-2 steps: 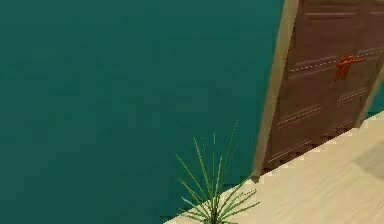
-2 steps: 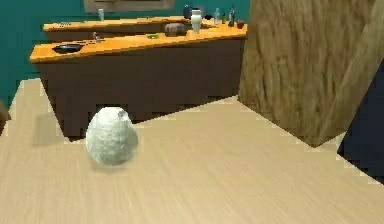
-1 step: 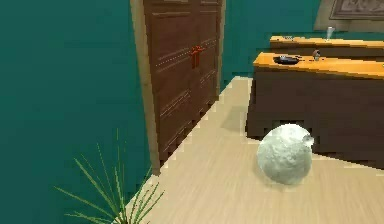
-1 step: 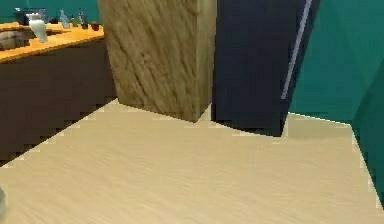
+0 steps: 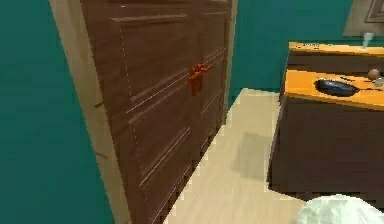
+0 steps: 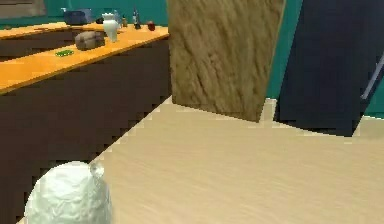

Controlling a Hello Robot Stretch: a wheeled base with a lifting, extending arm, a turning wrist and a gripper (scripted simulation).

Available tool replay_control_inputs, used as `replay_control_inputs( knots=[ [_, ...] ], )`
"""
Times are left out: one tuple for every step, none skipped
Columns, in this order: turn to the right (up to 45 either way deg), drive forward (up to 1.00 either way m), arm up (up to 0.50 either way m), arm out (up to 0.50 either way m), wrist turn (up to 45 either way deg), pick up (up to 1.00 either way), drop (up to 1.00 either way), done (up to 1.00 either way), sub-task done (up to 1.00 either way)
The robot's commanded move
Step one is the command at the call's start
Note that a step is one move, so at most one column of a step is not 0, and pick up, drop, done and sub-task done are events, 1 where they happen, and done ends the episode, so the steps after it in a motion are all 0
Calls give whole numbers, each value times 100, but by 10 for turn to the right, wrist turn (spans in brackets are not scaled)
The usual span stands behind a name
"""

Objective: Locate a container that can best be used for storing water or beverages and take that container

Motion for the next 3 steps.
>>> replay_control_inputs(
  knots=[
    [150,0,0,0,0,0,0,0,0],
    [0,75,0,0,0,0,0,0,0],
    [60,0,0,0,0,0,0,0,0]
  ],
)
